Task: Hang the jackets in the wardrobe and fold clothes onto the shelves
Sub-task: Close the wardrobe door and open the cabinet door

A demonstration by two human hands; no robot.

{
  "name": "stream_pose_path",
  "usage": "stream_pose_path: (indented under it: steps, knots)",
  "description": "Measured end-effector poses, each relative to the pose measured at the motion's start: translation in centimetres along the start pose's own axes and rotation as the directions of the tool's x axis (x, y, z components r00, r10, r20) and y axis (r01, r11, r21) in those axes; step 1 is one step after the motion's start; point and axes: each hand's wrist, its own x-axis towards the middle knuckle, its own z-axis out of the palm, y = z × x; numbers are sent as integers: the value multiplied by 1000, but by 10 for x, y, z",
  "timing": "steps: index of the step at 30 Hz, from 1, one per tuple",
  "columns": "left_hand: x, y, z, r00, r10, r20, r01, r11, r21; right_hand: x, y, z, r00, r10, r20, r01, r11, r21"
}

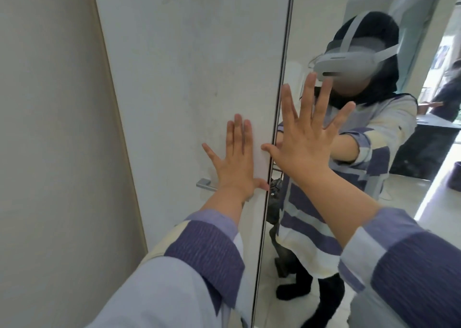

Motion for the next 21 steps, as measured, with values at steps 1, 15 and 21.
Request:
stream_pose_path:
  steps: [1, 15, 21]
  knots:
    - [0, 0, -1, 1000, -1, 6, 1, 1000, -2, 0, 0, -1, 1000, 0, 3, 0, 1000, -2]
    - [-58, 2, 14, 996, 93, -13, -94, 987, -131, -120, 89, -16, 988, -126, 87, 142, 965, -219]
    - [-89, 130, 5, 926, 343, -159, -363, 924, -117, -143, 198, -78, 993, 108, 46, -85, 932, -353]
